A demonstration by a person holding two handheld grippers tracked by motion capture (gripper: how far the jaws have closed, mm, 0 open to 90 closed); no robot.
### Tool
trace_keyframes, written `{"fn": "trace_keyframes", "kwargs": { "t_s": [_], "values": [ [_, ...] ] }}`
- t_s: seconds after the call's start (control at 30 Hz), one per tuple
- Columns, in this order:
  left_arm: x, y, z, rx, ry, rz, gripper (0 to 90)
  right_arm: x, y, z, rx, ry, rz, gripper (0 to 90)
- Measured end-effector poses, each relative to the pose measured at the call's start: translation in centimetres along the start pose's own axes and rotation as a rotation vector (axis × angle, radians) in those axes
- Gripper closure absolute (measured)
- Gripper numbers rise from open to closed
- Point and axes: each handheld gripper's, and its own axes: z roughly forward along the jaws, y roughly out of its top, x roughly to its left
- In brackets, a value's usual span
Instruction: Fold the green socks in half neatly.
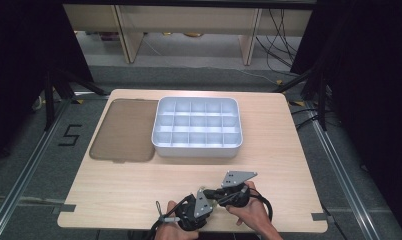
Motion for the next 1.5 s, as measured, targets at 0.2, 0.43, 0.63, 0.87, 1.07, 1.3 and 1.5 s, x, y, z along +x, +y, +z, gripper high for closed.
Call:
{"fn": "trace_keyframes", "kwargs": {
  "t_s": [0.2,0.43,0.63,0.87,1.07,1.3,1.5],
  "values": [
    [0.0,-0.1,0.1,-0.006,-0.01,-0.026,77.8,-0.6,-0.7,1.0,0.096,-0.049,-0.009,90.0],
    [0.5,0.1,-0.8,-0.06,-0.06,-0.081,68.1,-0.7,-0.8,1.2,0.098,-0.042,-0.012,90.0],
    [2.5,0.1,-3.4,-0.139,-0.137,-0.196,68.7,-0.7,-0.8,1.2,0.099,-0.051,-0.006,90.0],
    [2.1,-0.7,-2.7,-0.084,-0.137,-0.198,76.7,-0.7,-0.8,1.2,0.099,-0.052,-0.003,90.0],
    [1.9,-1.7,-1.2,-0.027,-0.111,-0.176,80.8,-0.5,-0.8,1.1,0.105,-0.043,0.02,90.0],
    [1.6,-1.7,-1.2,-0.02,-0.078,-0.124,80.7,-0.6,-0.8,1.1,0.093,-0.054,0.009,88.6],
    [1.6,-1.7,-1.2,-0.019,-0.076,-0.128,80.6,-0.9,-0.4,0.3,0.024,-0.049,0.051,81.6]
  ]
}}
